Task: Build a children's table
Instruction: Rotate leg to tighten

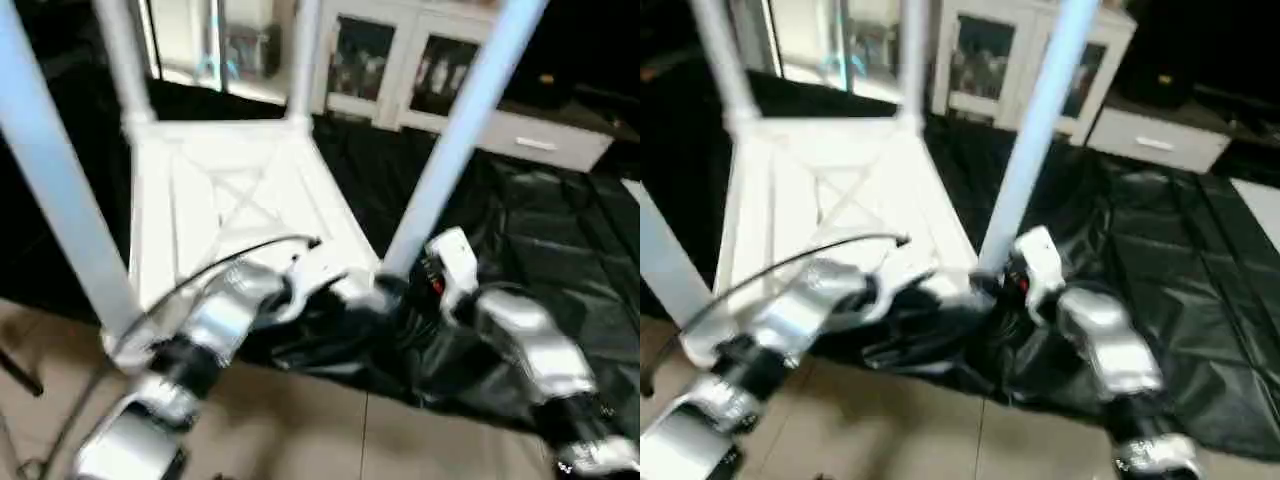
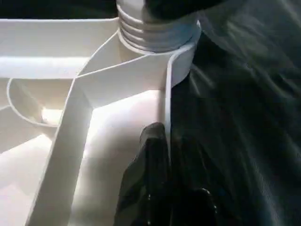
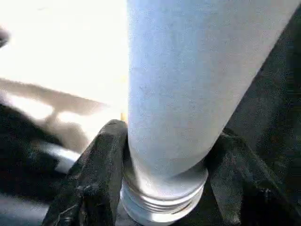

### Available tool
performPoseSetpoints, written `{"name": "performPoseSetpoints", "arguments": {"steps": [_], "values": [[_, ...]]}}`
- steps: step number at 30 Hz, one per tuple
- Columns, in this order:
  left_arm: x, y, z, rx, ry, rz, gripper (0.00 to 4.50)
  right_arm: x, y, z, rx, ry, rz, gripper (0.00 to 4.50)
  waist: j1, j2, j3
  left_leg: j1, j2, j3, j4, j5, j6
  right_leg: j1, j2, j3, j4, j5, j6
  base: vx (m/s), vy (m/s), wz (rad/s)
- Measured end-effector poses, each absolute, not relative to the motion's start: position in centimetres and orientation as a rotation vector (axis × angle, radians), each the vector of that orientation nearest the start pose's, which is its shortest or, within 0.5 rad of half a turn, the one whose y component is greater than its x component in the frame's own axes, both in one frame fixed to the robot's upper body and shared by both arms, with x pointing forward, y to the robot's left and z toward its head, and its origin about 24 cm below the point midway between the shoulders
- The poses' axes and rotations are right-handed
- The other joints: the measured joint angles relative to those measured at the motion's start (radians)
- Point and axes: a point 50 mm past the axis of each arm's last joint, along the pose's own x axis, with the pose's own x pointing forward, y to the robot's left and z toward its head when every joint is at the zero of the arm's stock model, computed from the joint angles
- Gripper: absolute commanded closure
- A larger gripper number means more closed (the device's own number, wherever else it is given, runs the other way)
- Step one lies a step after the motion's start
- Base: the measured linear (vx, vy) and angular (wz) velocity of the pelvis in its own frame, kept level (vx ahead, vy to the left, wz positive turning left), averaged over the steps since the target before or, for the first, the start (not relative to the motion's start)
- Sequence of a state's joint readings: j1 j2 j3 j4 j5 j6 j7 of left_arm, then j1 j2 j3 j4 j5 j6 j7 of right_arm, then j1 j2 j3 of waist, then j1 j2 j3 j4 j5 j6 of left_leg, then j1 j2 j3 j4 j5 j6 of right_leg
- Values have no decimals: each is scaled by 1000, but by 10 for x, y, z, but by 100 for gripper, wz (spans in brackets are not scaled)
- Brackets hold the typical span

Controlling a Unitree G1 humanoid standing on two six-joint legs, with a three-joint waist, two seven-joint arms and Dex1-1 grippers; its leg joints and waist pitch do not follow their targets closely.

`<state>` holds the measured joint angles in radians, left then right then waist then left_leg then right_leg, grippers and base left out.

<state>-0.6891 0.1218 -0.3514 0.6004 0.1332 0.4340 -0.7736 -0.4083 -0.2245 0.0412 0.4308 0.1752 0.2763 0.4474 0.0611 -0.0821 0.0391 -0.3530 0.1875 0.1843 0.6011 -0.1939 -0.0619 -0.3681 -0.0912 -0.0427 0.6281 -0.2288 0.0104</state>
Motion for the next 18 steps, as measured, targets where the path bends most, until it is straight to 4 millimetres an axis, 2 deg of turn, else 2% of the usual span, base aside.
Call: {"name": "performPoseSetpoints", "arguments": {"steps": [3, 7, 13, 17, 18], "values": [[340, 43, 48, 391, 535, -925, 450, 333, -143, 38, 23, 311, 290, 239, -2, 2, 1, -9, -1, 0, 0, 1, -1, -8, -1, 1, -2, 12, 1, 0, 0, 0], [345, 33, 51, 371, 523, -876, 450, 343, -132, 42, 12, 291, 178, 241, 2, 5, 0, -17, 1, 0, -1, 3, -1, -16, 1, -1, -1, 17, 0, 0, 0, 0], [348, 34, 52, 383, 512, -860, 450, 347, -130, 44, 42, 270, 159, 241, 3, 8, 0, -17, 2, 1, -2, 3, 1, -16, 1, 0, -4, 15, 2, 0, 0, 0], [349, 36, 52, 386, 507, -878, 450, 344, -136, 44, 65, 257, 215, 241, 6, 10, 1, -16, 2, 2, -3, 3, 1, -16, 1, 0, -4, 15, 2, 0, 0, 0], [349, 36, 52, 387, 506, -889, 450, 342, -138, 43, 82, 254, 232, 188, 9, 11, 2, -16, 2, 2, -3, 3, 1, -16, 1, 0, -4, 15, 2, 0, 0, 0]]}}
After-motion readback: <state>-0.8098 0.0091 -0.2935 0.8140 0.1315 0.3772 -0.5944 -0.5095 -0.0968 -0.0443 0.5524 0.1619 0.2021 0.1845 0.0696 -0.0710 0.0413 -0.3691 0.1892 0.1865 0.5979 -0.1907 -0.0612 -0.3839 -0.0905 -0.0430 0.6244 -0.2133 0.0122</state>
